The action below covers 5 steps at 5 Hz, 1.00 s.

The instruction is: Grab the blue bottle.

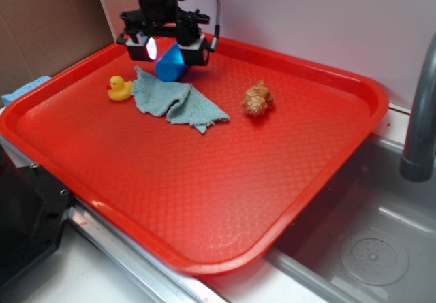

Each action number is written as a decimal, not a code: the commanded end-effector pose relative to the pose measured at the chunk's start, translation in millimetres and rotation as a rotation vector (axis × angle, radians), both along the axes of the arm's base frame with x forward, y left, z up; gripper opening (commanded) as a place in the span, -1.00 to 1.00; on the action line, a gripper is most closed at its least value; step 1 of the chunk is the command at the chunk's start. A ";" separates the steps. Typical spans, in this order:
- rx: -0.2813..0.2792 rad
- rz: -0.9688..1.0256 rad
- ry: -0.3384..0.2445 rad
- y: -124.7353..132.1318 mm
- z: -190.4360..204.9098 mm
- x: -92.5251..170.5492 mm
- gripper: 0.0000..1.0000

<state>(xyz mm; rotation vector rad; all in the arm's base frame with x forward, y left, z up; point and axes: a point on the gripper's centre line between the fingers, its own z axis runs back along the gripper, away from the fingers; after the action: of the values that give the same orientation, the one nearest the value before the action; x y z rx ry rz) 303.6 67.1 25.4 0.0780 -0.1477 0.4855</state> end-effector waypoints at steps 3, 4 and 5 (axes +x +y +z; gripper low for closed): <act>0.047 0.056 -0.046 5.3 39.5 -4.5 -1.00; 0.020 0.023 -0.020 -5.4 66.1 -18.2 -1.00; -0.022 -0.036 0.006 -32.2 98.6 -43.2 -1.00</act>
<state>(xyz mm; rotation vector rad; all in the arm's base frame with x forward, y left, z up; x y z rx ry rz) 256.7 31.6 111.6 0.0589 -0.0822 0.4626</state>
